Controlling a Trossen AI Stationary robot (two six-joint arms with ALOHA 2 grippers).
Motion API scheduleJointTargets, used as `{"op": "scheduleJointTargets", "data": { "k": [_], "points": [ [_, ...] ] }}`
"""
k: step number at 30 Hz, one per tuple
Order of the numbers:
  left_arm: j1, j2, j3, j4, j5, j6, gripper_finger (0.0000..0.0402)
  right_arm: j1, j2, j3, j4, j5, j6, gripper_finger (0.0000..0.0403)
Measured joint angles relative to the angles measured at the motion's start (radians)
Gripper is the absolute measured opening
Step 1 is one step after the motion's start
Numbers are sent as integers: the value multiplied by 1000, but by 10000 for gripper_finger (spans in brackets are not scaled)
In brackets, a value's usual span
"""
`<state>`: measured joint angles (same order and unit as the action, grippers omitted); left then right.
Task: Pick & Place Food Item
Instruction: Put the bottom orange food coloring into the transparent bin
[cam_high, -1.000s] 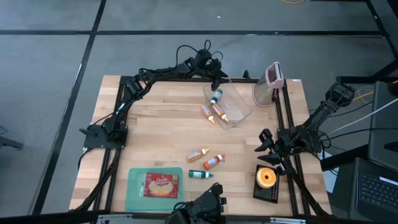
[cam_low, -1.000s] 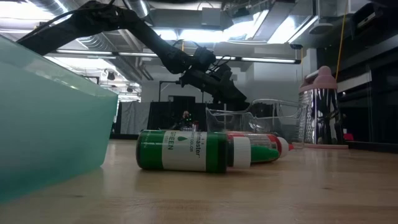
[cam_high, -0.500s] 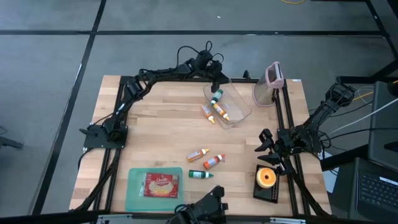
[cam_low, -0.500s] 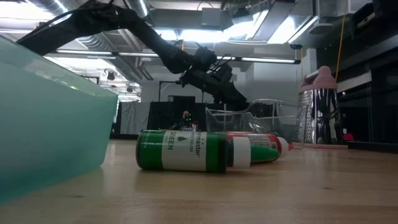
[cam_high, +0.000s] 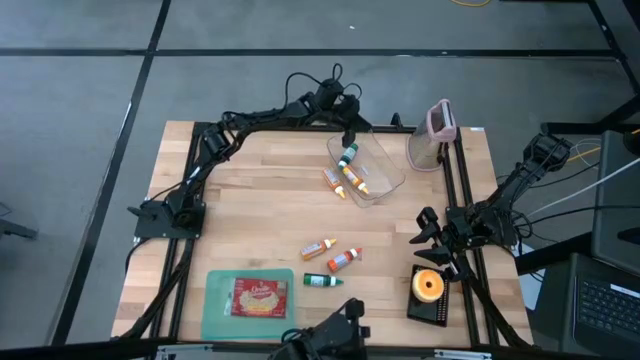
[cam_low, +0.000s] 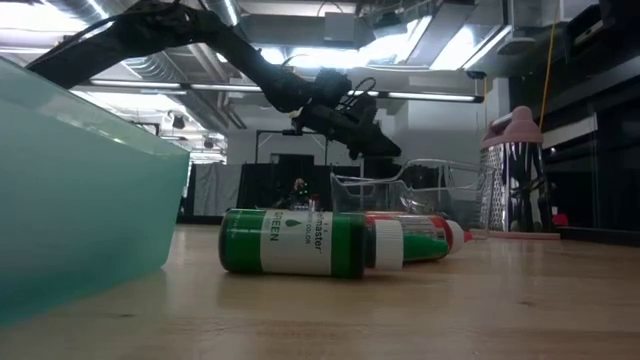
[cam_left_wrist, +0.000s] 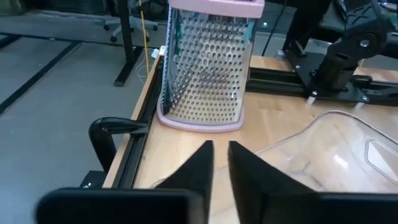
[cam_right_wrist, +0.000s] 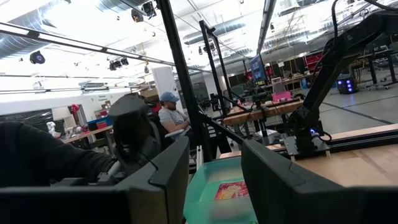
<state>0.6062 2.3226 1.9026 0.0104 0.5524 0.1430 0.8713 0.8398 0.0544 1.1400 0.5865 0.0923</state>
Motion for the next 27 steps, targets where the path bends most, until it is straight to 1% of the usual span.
{"op": "scheduleJointTargets", "data": {
  "k": [4,6,10,13,16,19,22,24,25,27],
  "points": [
    [-1,0,0,33,27,-15,115,0,0,0,0,0,0,146],
    [-4,0,0,56,54,-35,158,0,0,0,0,0,0,146],
    [-21,-1,0,122,60,-75,241,0,0,0,0,0,0,146],
    [-38,-1,0,174,50,-78,283,0,0,0,0,0,0,146],
    [-56,-1,0,230,35,-95,295,0,0,0,0,0,0,146],
    [-75,-12,0,244,-48,-103,293,0,0,0,0,0,0,146],
    [-101,-57,0,232,-118,-93,286,0,0,0,-1,0,0,146],
    [-125,-109,0,206,-165,-45,279,0,0,0,-7,0,0,146],
    [-141,-143,0,163,-196,-5,274,0,0,0,-10,0,0,146],
    [-185,-219,0,76,-308,109,265,0,0,0,-12,-1,0,146]
  ]
}}
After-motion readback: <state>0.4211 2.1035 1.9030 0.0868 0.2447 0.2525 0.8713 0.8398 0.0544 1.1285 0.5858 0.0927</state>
